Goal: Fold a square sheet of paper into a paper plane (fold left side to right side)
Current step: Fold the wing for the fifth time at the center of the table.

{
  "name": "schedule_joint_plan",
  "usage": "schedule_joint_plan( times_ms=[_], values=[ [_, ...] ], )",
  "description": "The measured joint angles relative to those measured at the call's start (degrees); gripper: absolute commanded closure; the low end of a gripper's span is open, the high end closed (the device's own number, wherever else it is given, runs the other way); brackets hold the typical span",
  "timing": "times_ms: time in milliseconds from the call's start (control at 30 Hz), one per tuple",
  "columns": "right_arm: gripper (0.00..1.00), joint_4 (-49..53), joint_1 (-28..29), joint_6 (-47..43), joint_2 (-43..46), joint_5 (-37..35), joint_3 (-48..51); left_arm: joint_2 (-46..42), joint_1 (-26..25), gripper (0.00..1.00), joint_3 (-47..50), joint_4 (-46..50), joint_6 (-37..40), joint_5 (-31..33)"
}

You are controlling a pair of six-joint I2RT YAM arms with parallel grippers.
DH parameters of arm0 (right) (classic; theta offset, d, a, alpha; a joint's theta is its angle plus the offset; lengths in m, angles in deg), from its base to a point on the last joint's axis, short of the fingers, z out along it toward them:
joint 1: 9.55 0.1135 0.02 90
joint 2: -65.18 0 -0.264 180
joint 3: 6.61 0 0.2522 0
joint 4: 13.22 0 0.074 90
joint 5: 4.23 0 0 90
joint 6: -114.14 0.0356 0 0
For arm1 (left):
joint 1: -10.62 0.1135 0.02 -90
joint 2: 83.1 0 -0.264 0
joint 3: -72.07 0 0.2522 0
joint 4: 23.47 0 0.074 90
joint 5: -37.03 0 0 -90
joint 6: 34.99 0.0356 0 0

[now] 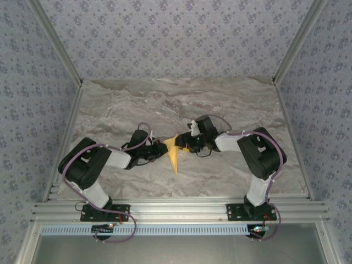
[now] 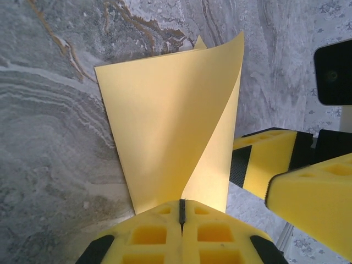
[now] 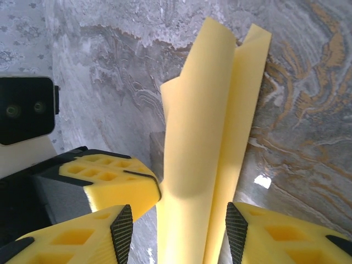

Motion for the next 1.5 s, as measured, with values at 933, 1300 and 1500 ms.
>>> schedule_joint_plan(
  times_ms=[933,1300,1500],
  values=[
    [0.57,1.8,1.1,-1.1,0.1,0.4,-2.2,2.1,0.1,1.00,-0.2,0.7,0.9,0.3],
    [0.57,4.0,2.4,-2.8,-0.5,0.0,-8.7,2.1,0.1,1.00,-0.4,1.1,1.7,0.2],
    [0.57,6.3,3.1,-4.4,-3.3,-0.6,-10.7,2.1,0.1,1.00,-1.0,2.5,2.3,0.2]
  ],
)
